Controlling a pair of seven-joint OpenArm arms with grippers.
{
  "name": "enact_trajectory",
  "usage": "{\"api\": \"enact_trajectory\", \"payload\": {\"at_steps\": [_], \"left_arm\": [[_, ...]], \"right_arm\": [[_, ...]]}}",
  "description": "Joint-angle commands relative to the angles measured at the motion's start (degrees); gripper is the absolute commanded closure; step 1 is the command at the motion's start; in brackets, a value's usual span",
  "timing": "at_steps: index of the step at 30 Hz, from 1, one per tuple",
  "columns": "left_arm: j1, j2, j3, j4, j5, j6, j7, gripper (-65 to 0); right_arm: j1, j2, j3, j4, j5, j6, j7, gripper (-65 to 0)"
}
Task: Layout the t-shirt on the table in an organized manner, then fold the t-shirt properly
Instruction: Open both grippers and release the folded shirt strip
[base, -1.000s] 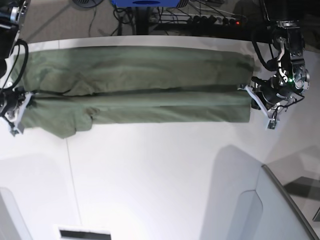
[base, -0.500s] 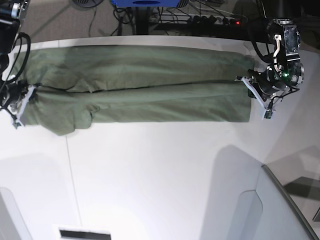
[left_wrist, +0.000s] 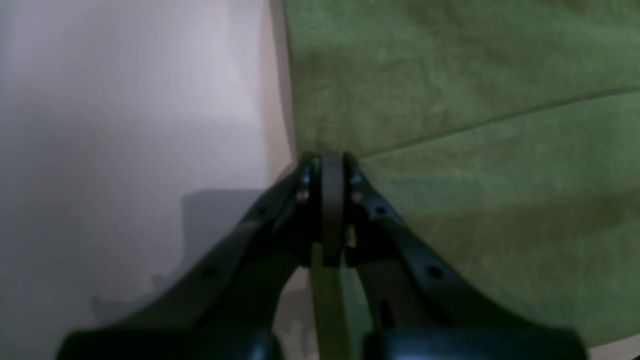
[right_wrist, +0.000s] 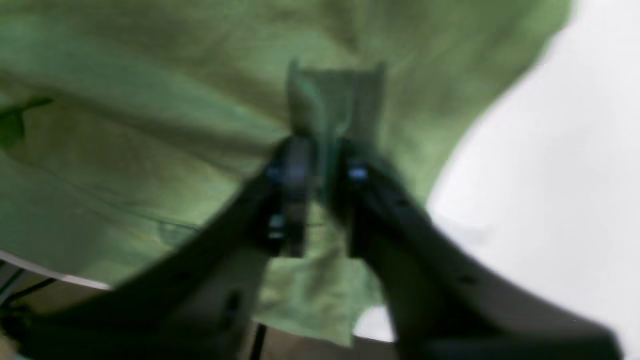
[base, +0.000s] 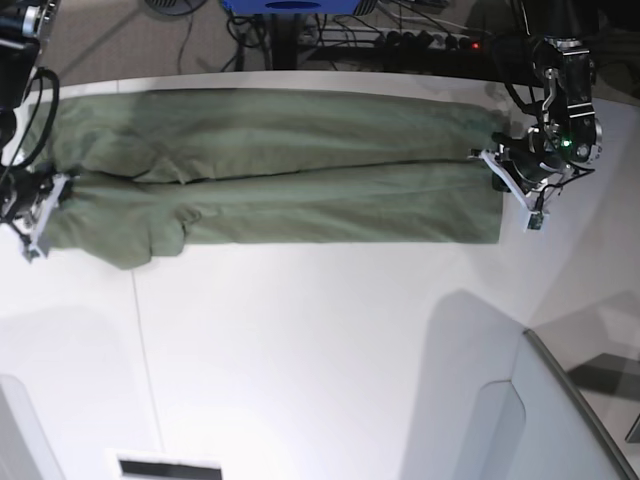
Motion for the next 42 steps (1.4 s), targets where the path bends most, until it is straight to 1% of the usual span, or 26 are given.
{"api": "enact_trajectory", "payload": {"at_steps": [1,2,3,5,7,8,9,10,11,13,14,18,22,24,25,26,27,29,30,31,32,39,41,42], "left_arm": [[-0.6,-1.2,-0.7,2.2,-0.2,0.3,-0.7,0.0],[-0.5,-1.2,-0.9,3.2,-0.3,0.3,-0.7,-6.4],[0.0,-1.3,-1.0,3.9,-0.3,0.3,-0.7,-15.5],[0.7,-1.4,-1.5,6.0,-0.3,0.3,-0.7,-34.4],[1.7,-1.3,-4.0,7.6,-0.3,0.3,-0.7,-52.3],[2.1,-1.3,-5.1,8.2,-0.4,0.3,-0.7,-58.4],[2.3,-1.3,-6.0,8.6,-0.7,0.2,-0.7,-63.0],[2.6,-1.3,-7.0,8.9,-0.9,0.1,-0.7,-65.0],[2.8,-1.2,-8.2,9.3,-1.0,0.0,-0.7,-65.0],[3.9,-0.8,-11.2,9.9,-1.0,-0.1,-0.7,-65.0],[4.7,-0.8,-11.9,10.1,-1.1,-0.1,-0.7,-65.0],[8.3,-1.3,-15.3,10.8,-5.6,-0.1,-0.7,-65.0],[11.0,-1.4,-19.4,10.9,-10.5,-0.1,-0.8,-65.0],[11.8,-1.4,-20.7,10.9,-11.3,-0.1,-0.8,-65.0],[11.8,-1.4,-20.9,10.9,-11.2,-0.1,-0.8,-65.0],[11.8,-1.4,-20.9,10.8,-11.1,-0.1,-0.8,-65.0],[11.8,-1.4,-20.8,10.8,-11.1,-0.1,-0.8,-65.0],[11.7,-1.4,-20.4,10.8,-11.1,-0.1,-0.8,-65.0],[11.7,-1.4,-20.4,10.8,-11.1,-0.1,-0.8,-65.0],[11.4,-1.3,-20.3,10.8,-11.1,-0.1,-0.8,-65.0],[11.4,-1.2,-20.3,10.8,-11.1,-0.1,-0.8,-65.0],[11.1,-1.1,-20.3,10.7,-11.1,-0.1,-0.8,-65.0],[11.1,-1.1,-20.3,10.7,-11.1,-0.1,-0.8,-65.0],[11.1,-1.1,-20.3,10.6,-11.1,-0.1,-0.8,-65.0]], "right_arm": [[0.9,1.2,1.0,3.7,0.5,0.1,-0.7,-20.9],[0.1,1.0,2.1,6.7,0.6,0.1,-2.2,-26.7],[-0.2,0.2,3.0,9.8,0.6,0.1,-3.2,-31.4],[-0.6,-0.9,4.3,15.9,0.6,0.1,-4.8,-38.7],[-0.2,-1.1,3.5,18.7,0.6,0.1,-5.6,-42.0],[0.7,-1.1,2.2,18.3,0.6,0.1,-5.4,-42.0],[2.3,-1.1,0.6,17.3,0.6,0.1,-5.4,-42.2],[3.5,-1.1,-1.0,15.3,0.6,0.1,-5.2,-42.2],[4.8,-1.1,-2.5,12.8,0.6,0.1,-3.9,-42.0],[8.1,-1.1,-5.3,6.0,0.5,0.1,1.2,-42.0],[9.6,-1.1,-6.3,2.3,0.4,0.1,2.8,-41.9],[14.6,-1.1,-8.3,-11.0,0.4,0.1,8.1,-41.9],[16.3,-0.8,-8.3,-17.4,0.4,0.1,12.7,-41.9],[16.5,-0.8,-8.4,-17.6,0.4,0.1,13.1,-41.6],[16.5,-0.8,-8.4,-17.6,0.4,0.1,13.0,-39.9],[16.5,-0.8,-8.4,-17.6,0.4,0.1,13.0,-36.2],[16.5,-0.8,-8.4,-17.6,0.4,0.1,13.0,-30.3],[16.5,-0.8,-8.4,-17.7,0.4,0.1,13.0,-15.6],[16.6,-0.8,-8.4,-17.7,0.4,0.1,12.9,-9.5],[16.6,-0.8,-8.4,-17.7,0.4,0.1,12.9,-4.2],[16.6,-0.8,-8.4,-17.7,0.4,0.1,12.9,-0.8],[16.6,-0.8,-8.0,-17.7,0.4,0.1,13.2,0.0],[16.7,-0.8,-8.1,-17.6,0.4,0.1,13.2,-1.1],[16.7,-0.8,-8.2,-17.6,0.4,0.1,13.2,-3.3]]}}
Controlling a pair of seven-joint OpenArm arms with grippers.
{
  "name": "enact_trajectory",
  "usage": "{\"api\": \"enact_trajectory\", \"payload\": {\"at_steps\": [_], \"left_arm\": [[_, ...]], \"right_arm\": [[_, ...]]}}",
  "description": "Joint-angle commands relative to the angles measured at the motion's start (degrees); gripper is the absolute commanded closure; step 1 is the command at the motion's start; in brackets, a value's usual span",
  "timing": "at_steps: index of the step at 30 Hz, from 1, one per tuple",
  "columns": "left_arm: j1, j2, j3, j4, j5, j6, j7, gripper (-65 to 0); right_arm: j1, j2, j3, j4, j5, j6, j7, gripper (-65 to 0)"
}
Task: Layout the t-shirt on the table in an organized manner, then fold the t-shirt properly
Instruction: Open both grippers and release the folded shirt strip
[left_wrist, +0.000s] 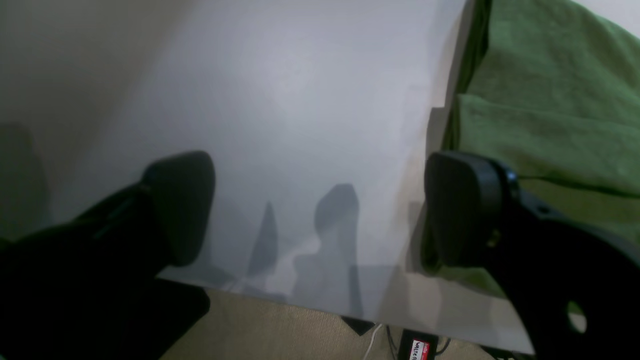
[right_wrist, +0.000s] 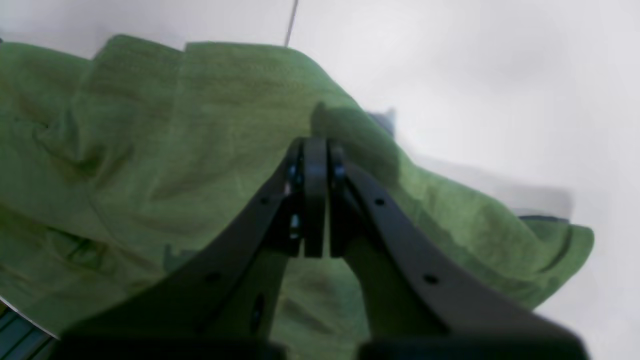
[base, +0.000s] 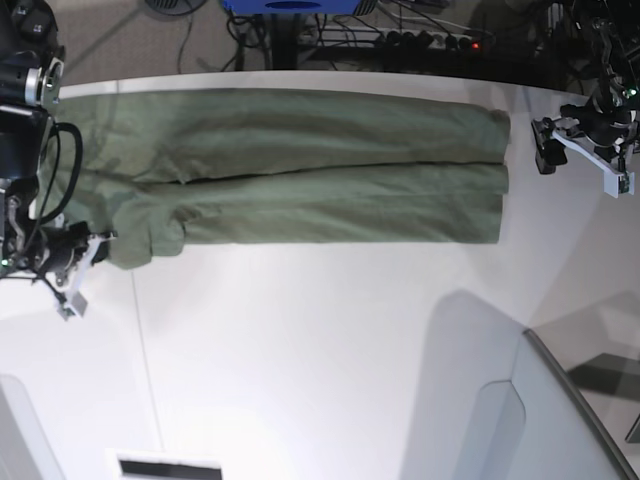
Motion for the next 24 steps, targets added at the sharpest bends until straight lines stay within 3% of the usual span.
{"api": "enact_trajectory", "payload": {"at_steps": [1,6,7,24], "left_arm": [[-0.2,-0.9,-0.3,0.7,-0.5,0.1,-0.9,-65.0],[-0.2,-0.9,-0.3,0.6,-0.4,0.1,-0.9,-65.0],[-0.2,-0.9,-0.3,0.5,-0.4,0.1,-0.9,-65.0],[-0.2,-0.9,-0.3,0.5,-0.4,0.1,-0.9,-65.0]], "right_arm": [[2.1,1.1,0.0,1.0,0.6,0.3,0.9,-6.9],[2.4,1.1,0.4,1.0,0.6,0.3,1.8,-30.8],[2.4,1.1,0.4,0.9,0.6,0.3,2.6,-33.2],[2.4,1.1,-0.1,-3.7,0.6,0.3,4.8,-32.3]]}}
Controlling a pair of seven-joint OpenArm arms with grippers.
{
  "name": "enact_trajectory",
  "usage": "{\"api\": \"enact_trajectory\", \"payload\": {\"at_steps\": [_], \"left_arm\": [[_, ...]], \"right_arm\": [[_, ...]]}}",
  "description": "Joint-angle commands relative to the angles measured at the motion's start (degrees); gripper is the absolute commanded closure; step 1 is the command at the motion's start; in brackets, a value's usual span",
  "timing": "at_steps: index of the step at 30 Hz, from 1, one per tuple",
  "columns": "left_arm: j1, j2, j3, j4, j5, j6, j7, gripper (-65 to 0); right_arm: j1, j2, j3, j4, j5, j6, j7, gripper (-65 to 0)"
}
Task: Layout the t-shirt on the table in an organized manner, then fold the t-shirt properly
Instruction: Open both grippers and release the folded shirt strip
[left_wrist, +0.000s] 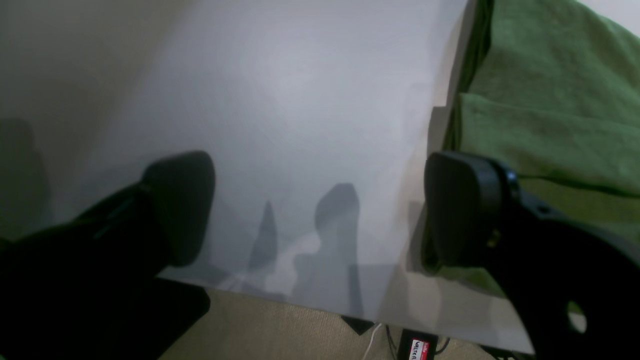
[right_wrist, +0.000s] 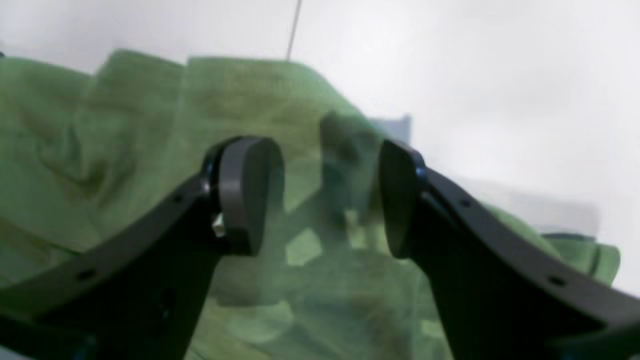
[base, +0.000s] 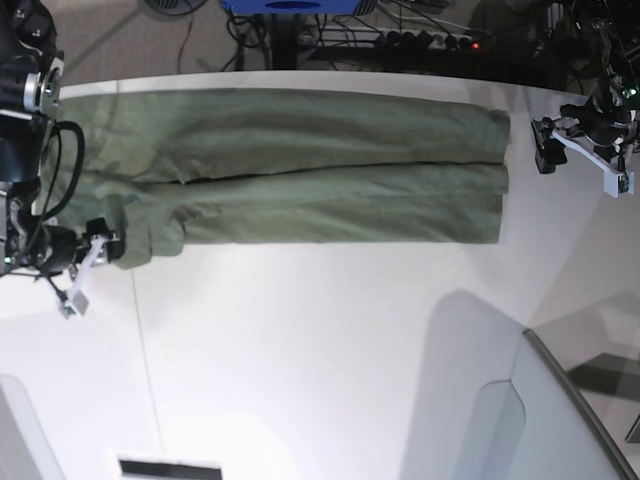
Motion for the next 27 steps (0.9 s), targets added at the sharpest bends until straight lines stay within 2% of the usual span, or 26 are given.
{"api": "enact_trajectory", "payload": {"at_steps": [1,2,5,6,13,19,23,25,27], "left_arm": [[-0.2,-0.9,-0.3,0.7,-0.5,0.1,-0.9,-65.0],[-0.2,-0.9,-0.3,0.7,-0.5,0.1,-0.9,-65.0],[-0.2,-0.9,-0.3,0.7,-0.5,0.1,-0.9,-65.0],[-0.2,-0.9,-0.3,0.7,-0.5,0.1,-0.9,-65.0],[-0.2,-0.9,-0.3,0.7,-0.5,0.1,-0.9,-65.0],[-0.3,-0.9,-0.3,0.7,-0.5,0.1,-0.9,-65.0],[-0.3,-0.9,-0.3,0.7,-0.5,0.1,-0.9,-65.0],[-0.3,-0.9,-0.3,0.7,-0.5,0.1,-0.9,-65.0],[-0.3,-0.9,-0.3,0.7,-0.5,0.1,-0.9,-65.0]], "right_arm": [[1.4,1.0,0.1,0.8,0.5,0.3,0.6,-30.3],[1.4,1.0,0.1,0.8,0.5,0.3,0.6,-25.2],[1.4,1.0,0.1,0.8,0.5,0.3,0.6,-2.3],[1.4,1.0,0.1,0.8,0.5,0.3,0.5,0.0],[1.2,1.0,0.6,3.3,0.6,0.3,-0.1,0.0],[-2.8,0.6,2.8,16.1,0.7,0.3,-7.2,0.0],[-3.2,0.5,3.1,16.1,0.6,0.3,-6.8,-0.6],[-2.8,0.5,2.7,14.0,0.5,0.3,-5.4,-7.2],[-1.7,0.6,2.7,12.1,0.5,0.3,-4.6,-20.7]]}}
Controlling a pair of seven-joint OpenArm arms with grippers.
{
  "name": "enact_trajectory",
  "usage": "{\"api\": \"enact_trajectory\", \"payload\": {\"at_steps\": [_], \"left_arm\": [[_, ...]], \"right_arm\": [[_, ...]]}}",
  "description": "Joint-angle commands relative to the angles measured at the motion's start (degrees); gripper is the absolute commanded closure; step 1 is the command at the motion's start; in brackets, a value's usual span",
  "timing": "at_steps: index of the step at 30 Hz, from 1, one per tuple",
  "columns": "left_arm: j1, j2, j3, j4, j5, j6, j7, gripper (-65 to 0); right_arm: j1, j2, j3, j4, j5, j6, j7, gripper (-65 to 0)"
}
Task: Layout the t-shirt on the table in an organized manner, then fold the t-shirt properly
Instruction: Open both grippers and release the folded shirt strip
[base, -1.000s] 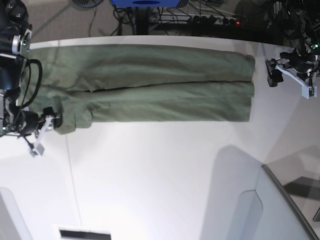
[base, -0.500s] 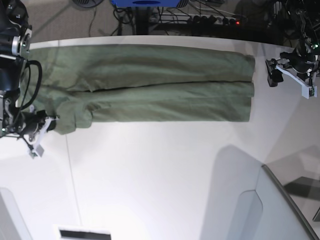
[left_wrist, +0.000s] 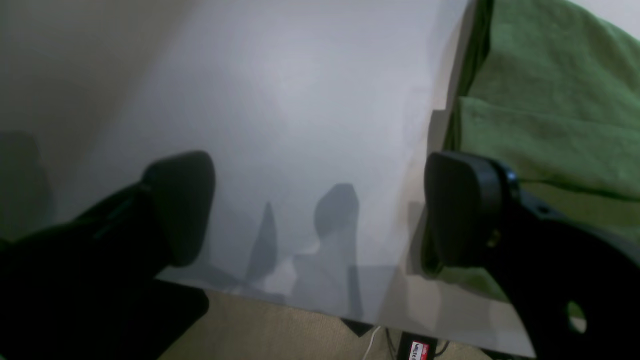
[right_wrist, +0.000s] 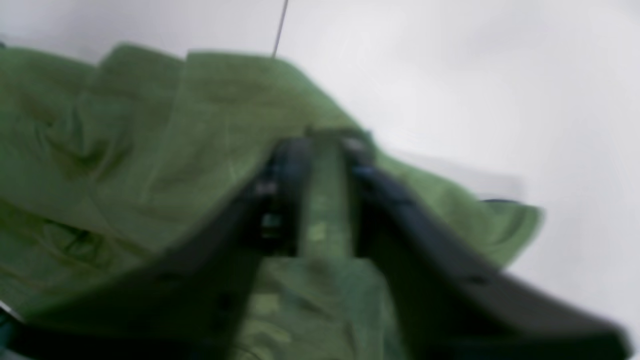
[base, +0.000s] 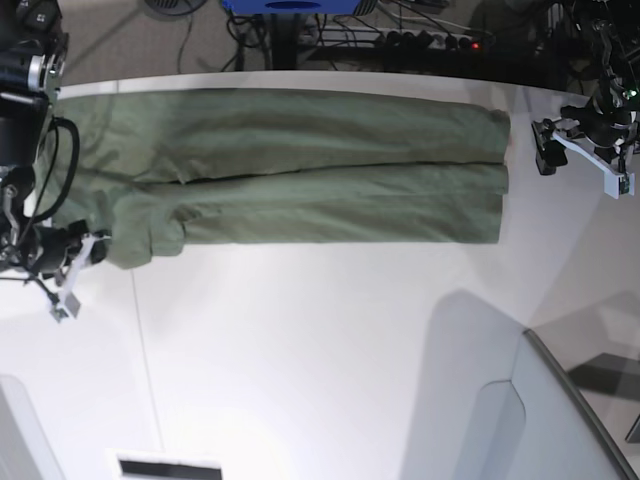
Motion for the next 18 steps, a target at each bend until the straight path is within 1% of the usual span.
{"api": "enact_trajectory", "payload": {"at_steps": [1,2,3,4,9,10,11,14,15,16,18], "left_arm": [[-0.1,-0.9,-0.3,0.8,-0.5,0.1,-0.9,-65.0],[-0.1,-0.9,-0.3,0.8,-0.5,0.1,-0.9,-65.0],[-0.1,-0.9,-0.3,0.8,-0.5,0.1,-0.9,-65.0],[-0.1,-0.9,-0.3,0.8,-0.5,0.1,-0.9,-65.0],[0.0,-0.9,-0.3,0.8,-0.5,0.1,-0.9,-65.0],[0.0,-0.9,-0.3,0.8,-0.5,0.1,-0.9,-65.0],[0.0,-0.9,-0.3,0.8,-0.5,0.1,-0.9,-65.0],[0.0,-0.9,-0.3,0.8,-0.5,0.1,-0.9,-65.0],[0.0,-0.9,-0.3,0.8,-0.5,0.1,-0.9,-65.0],[0.0,-0.9,-0.3,0.8,-0.5,0.1,-0.9,-65.0],[0.0,-0.9,-0.3,0.8,-0.5,0.1,-0.9,-65.0]], "right_arm": [[2.1,1.2,0.5,-0.1,0.6,0.2,1.3,-28.7],[2.5,1.2,0.5,-0.9,0.6,0.2,2.0,-35.3],[2.8,1.2,0.5,-1.9,0.6,0.2,2.9,-40.5],[3.0,1.2,0.3,-3.2,0.6,0.2,4.1,-42.9],[4.8,1.4,0.1,-11.3,0.6,0.2,8.6,-42.9],[4.9,1.4,0.1,-12.4,0.6,0.2,9.4,-42.0],[4.9,1.4,0.1,-13.0,0.6,0.2,10.0,-39.6],[4.9,1.4,0.0,-13.2,0.6,0.2,10.8,-27.5],[4.9,1.4,0.0,-13.2,0.6,0.2,10.8,-24.5],[4.9,1.4,0.0,-13.2,0.6,0.2,10.8,-22.4],[4.9,1.4,0.0,-13.2,0.6,0.2,10.8,-22.4]]}}
